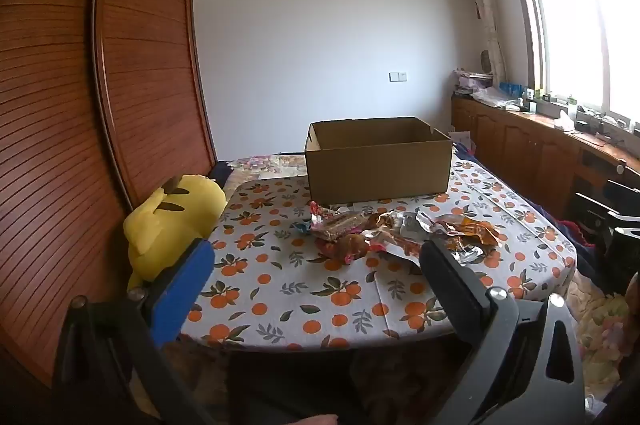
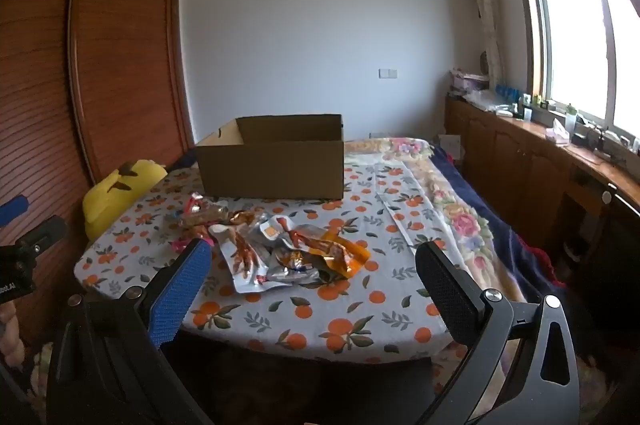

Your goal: Organize snacks

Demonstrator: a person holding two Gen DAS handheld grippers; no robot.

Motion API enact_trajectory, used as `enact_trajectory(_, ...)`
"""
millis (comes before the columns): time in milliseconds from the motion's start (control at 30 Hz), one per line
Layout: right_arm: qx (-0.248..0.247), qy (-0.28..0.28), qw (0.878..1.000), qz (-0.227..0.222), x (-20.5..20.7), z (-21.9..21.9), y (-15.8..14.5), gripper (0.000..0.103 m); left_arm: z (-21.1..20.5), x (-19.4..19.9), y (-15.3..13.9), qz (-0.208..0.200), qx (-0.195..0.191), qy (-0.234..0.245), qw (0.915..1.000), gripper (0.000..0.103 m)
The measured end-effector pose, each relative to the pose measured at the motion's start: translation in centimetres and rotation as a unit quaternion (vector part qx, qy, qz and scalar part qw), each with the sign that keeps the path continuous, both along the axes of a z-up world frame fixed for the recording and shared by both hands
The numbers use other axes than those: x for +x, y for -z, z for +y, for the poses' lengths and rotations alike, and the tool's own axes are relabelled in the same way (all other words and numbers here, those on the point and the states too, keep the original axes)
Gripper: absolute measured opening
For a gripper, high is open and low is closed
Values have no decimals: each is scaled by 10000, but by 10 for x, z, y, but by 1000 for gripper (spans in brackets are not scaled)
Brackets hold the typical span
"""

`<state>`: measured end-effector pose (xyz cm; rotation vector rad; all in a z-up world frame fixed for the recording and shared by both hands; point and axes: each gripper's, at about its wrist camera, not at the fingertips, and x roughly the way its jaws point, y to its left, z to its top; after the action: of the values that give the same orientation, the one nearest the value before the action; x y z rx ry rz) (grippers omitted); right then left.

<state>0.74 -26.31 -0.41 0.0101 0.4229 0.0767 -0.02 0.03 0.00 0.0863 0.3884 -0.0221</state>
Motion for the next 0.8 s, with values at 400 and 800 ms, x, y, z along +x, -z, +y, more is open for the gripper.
enact_trajectory(400,41,29,10000,-29,0,-3,1,103,-1,0,-3,24,51,3,10000,103)
enact_trajectory(800,6,44,10000,-57,-4,-3,-2,103,-1,-1,-8,6,56,7,10000,103)
